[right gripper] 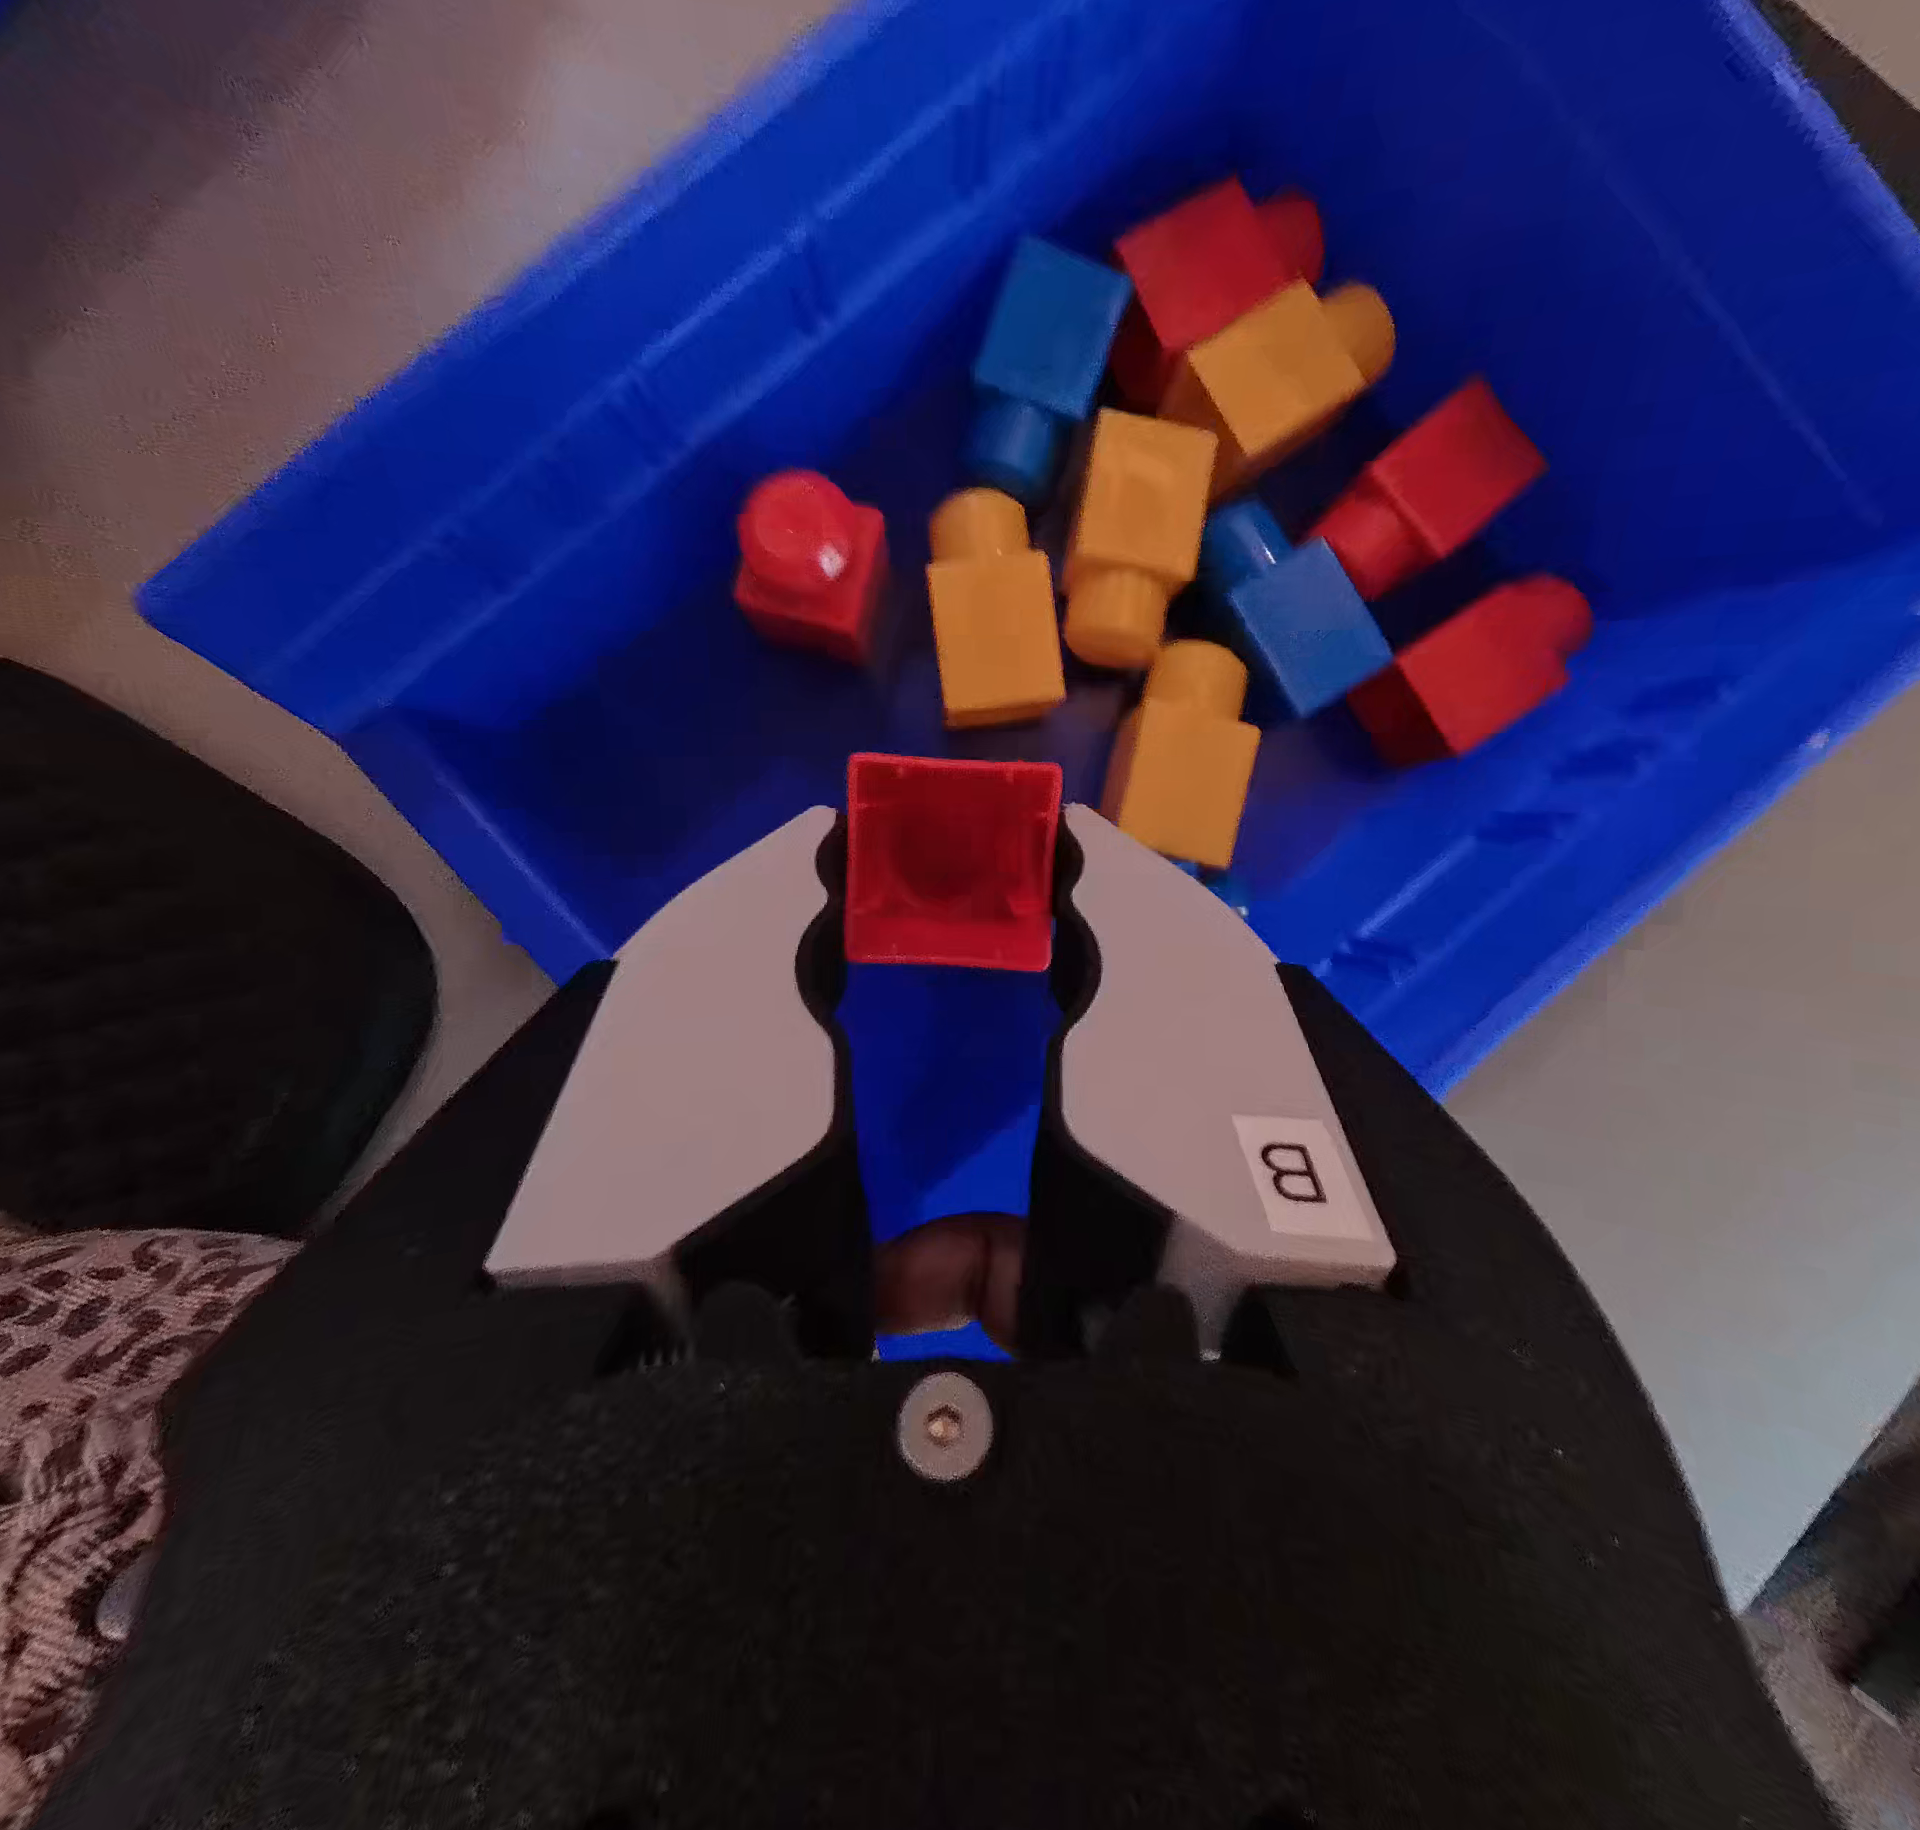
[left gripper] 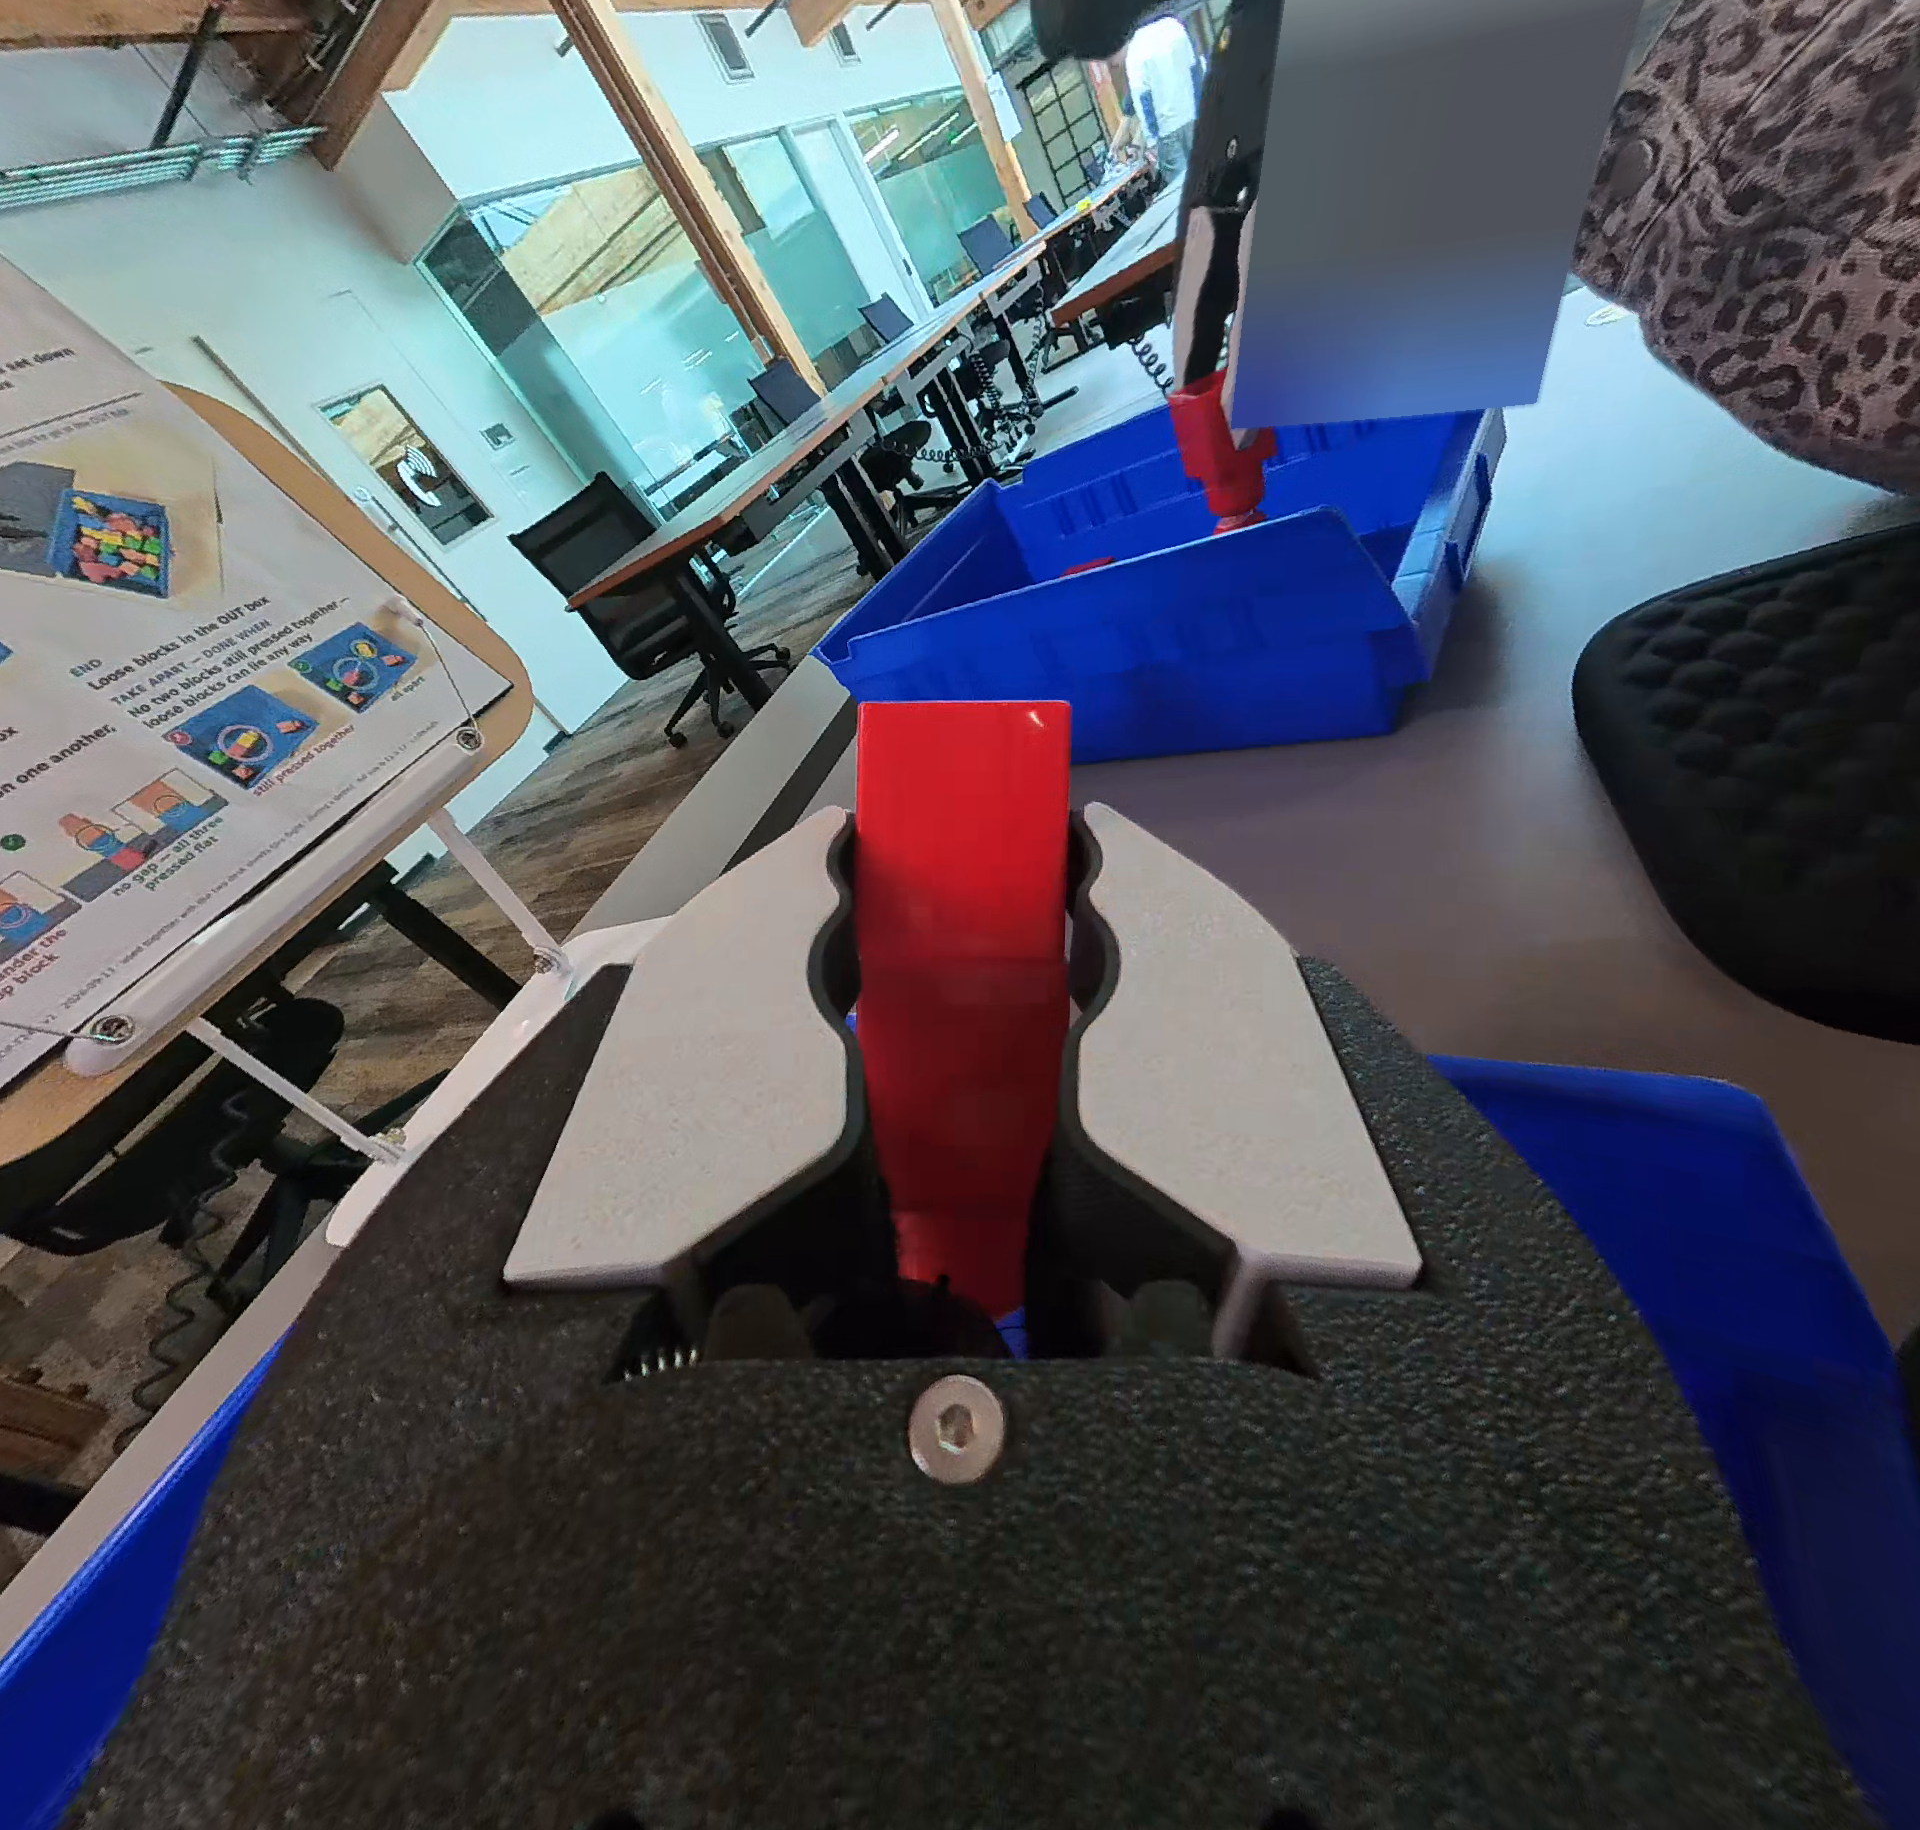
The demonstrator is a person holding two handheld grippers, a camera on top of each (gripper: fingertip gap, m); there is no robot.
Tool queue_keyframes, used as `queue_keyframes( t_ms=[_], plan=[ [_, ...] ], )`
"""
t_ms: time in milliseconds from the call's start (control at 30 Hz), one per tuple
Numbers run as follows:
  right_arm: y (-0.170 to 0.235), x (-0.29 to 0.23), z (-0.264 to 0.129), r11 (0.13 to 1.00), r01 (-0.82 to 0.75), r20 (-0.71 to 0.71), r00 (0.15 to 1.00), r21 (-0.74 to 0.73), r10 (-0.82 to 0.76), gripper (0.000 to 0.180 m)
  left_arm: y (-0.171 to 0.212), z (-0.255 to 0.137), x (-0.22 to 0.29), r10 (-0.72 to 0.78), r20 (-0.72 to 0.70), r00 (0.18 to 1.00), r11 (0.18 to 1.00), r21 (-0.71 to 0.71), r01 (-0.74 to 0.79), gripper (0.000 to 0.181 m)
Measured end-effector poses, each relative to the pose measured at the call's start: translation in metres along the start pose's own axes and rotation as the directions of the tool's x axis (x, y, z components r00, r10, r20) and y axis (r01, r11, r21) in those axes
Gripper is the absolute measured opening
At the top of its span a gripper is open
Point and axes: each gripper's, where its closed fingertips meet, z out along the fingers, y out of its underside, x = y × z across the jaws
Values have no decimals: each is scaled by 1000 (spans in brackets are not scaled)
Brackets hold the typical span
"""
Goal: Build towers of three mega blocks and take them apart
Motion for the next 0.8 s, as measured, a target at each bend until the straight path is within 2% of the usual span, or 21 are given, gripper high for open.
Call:
queue_keyframes(
  t_ms=[233,400,633,700,800],
  plan=[
    [-12,-17,26,994,86,79,994,-69,-81,36,1,0,0,13,7,1000,1000,-9,-13,37],
    [-4,-23,44,983,79,132,990,-168,-57,36,2,0,-1,24,13,1000,999,-23,-24,37],
    [-6,-22,45,984,62,131,991,-166,-40,38,3,1,-1,29,17,999,999,-28,-29,37],
    [-15,-19,41,990,85,98,992,-117,-74,38,3,1,-1,32,18,999,999,-29,-31,37],
    [-51,-34,26,984,167,96,980,62,-173,38,3,1,-1,40,27,999,999,-30,-39,37]
  ],
)
